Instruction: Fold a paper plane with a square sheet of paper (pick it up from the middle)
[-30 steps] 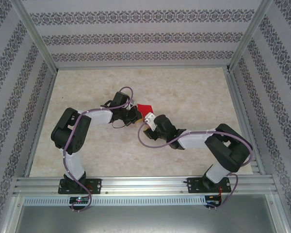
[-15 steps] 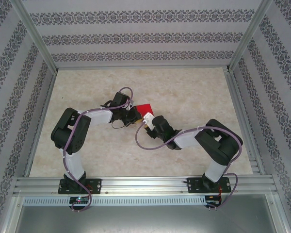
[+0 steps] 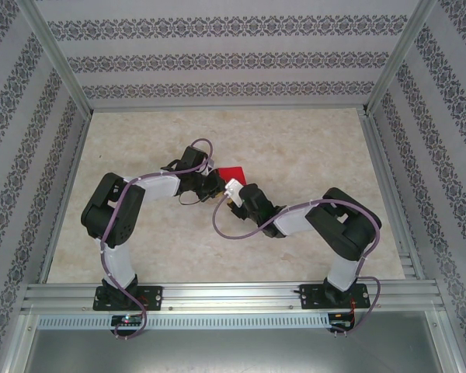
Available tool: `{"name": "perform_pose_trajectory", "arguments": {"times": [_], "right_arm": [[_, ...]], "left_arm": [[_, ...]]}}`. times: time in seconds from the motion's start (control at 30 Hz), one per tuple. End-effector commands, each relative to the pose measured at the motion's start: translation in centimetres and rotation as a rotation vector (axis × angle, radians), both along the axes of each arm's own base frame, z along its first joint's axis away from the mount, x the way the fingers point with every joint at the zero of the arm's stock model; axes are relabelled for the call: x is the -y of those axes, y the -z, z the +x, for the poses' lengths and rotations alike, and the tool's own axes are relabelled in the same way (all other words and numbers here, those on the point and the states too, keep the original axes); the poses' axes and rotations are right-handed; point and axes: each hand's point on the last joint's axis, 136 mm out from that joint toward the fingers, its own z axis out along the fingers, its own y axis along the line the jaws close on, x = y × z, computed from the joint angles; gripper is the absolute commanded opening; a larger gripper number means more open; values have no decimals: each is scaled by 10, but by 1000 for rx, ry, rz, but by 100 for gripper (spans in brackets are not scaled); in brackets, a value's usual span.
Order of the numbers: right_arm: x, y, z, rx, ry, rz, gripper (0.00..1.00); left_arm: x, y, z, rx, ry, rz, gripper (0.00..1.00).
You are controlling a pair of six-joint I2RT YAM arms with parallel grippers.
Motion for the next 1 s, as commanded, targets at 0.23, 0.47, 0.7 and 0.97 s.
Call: {"name": "perform_pose_trajectory", "arguments": {"times": [0.23,0.47,0.7,0.97], "right_arm": [[-8,-8,4,21,7,43,21],[-7,-13,-1,-84,22,194,9],[-7,-29,1,-266,60,483,5],[-5,-34,13,-454,153,709,1]], "left_arm": [[6,-24,3,42,6,-14,9],[-18,-40,17,91,-44,18,43],[-49,-51,24,158,-107,57,63],[-52,-46,18,211,-105,15,68]]}}
